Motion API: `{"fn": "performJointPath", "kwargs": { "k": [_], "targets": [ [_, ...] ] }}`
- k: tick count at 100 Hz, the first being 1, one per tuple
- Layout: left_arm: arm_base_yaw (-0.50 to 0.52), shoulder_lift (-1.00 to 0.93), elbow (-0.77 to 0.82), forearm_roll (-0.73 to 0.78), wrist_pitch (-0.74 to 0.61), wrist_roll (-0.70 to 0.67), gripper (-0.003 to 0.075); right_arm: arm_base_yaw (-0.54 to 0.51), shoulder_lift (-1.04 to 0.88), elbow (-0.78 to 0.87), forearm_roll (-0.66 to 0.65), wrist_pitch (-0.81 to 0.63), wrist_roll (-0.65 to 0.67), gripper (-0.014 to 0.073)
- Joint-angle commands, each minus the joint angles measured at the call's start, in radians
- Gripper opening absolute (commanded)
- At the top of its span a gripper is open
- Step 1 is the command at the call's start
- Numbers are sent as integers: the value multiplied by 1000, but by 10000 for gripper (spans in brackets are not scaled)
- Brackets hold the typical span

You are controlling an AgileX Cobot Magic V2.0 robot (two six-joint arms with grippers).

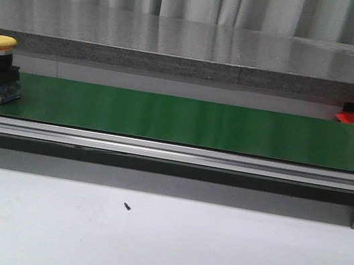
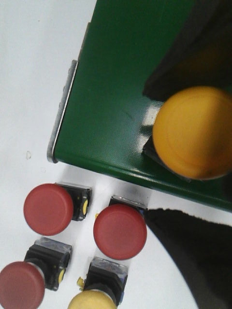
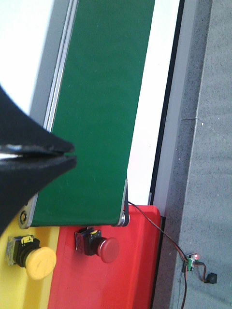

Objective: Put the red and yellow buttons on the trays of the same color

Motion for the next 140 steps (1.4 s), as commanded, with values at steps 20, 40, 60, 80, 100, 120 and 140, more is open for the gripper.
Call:
{"fn": "performJointPath", "kwargs": {
  "k": [20,40,60,80,100,120,140],
  "targets": [
    [-7,-92,-29,-30,-15,4,585,0,-3,-25,18,-56,-5,-67],
    [-21,-203,-29,-63,61,58,530,0,-3,-25,18,-56,-5,-67],
    [-95,-294,-29,-66,110,58,255,0,-3,-25,18,-56,-5,-67],
    [-212,-361,-27,-74,157,58,-19,0,-3,-25,18,-56,-5,-67],
    [-306,-430,10,-74,162,58,-20,0,-3,-25,18,-56,-5,-67],
    [-333,-538,109,-95,153,56,-20,0,-3,-25,18,-56,-5,-67],
    [-333,-676,236,-102,99,56,-20,0,-3,-25,18,-53,-5,-67]
  ]
}}
